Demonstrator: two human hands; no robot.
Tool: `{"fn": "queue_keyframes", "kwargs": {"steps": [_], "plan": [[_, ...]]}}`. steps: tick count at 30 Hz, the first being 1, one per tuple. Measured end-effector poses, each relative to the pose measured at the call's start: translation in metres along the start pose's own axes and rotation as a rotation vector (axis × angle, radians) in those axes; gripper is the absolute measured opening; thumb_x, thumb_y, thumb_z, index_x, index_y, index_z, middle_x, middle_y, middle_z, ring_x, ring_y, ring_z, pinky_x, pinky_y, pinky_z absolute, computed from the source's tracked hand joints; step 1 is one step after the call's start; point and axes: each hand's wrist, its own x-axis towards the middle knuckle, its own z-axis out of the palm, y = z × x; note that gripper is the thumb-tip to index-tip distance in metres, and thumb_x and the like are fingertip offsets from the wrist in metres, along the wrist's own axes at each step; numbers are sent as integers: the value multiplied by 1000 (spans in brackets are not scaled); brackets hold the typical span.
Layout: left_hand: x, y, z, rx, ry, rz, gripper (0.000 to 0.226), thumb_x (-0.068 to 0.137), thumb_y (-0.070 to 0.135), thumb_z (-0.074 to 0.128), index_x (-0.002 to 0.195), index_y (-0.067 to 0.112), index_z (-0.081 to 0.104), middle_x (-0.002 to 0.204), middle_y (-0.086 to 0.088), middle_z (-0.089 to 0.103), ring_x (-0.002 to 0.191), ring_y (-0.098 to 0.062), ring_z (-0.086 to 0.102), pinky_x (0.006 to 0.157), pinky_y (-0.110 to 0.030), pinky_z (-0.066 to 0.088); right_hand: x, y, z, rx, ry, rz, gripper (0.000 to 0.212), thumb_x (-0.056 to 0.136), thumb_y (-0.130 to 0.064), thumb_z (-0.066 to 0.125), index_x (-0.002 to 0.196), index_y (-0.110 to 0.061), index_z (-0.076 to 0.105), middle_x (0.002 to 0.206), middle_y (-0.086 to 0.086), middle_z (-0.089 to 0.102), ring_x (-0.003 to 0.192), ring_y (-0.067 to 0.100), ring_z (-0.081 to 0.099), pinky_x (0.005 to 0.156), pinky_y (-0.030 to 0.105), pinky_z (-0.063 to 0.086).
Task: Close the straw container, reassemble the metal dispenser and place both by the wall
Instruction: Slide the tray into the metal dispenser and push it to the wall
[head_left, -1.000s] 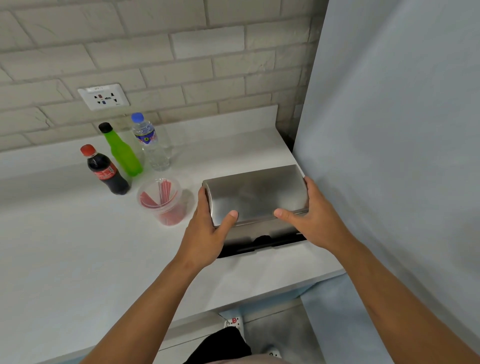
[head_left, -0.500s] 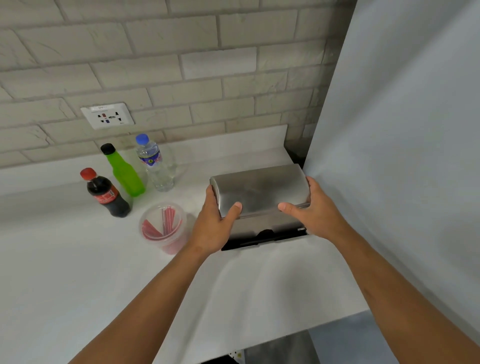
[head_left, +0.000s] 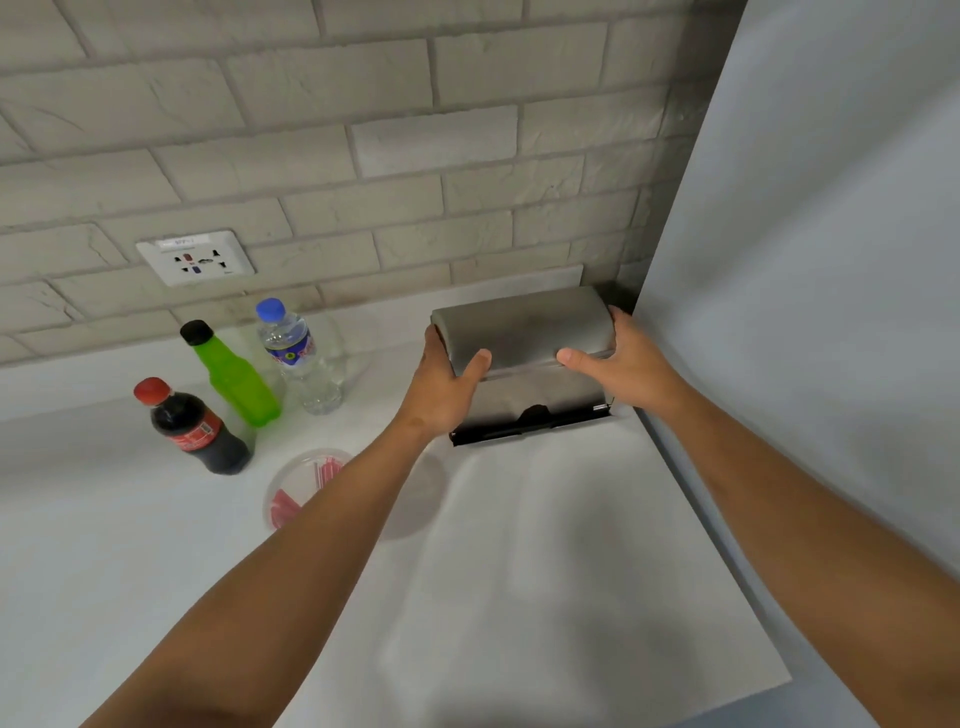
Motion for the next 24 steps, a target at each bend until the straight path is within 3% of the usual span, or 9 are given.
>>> {"fn": "queue_keyframes", "kwargs": {"steps": [4,10,16,21,24], "plan": [[28,1,2,-27,3,-32,60,102,42,60,150,19,32,142,3,59,122,-18,60,94,-24,43,30,-3,-4,2,0,14,139,50,-93,74,162,-25,26,157,-4,53,141,21,53,117,47,45],[61,1,4,-57,21,-57,61,101,41,61,150,21,32,142,2,58,120,-19,59,94,-26,43,69,-7,-8,-19,-21,50,150,42,-95,74,163,-23,23,159,-3,51,143,22,51,118,44,43],[82,0,5,-64,19,-62,60,102,38,61,150,19,32,138,1,58,118,-19,59,93,-25,43,87,-7,-7,-11,-1,40,131,57,-82,80,162,-22,28,153,-8,53,139,19,52,108,32,43],[88,1,5,-54,19,-64,60,102,35,62,151,16,31,137,0,56,115,-18,57,90,-23,43,90,-9,-7,13,36,16,120,62,-77,80,159,-24,33,126,-20,49,115,6,49,87,17,36],[89,0,6,-55,21,-67,61,102,35,62,150,15,32,139,-3,57,117,-19,57,92,-26,43,91,-7,-6,9,34,27,121,61,-79,80,159,-25,33,127,-19,49,114,7,49,90,20,38]]}}
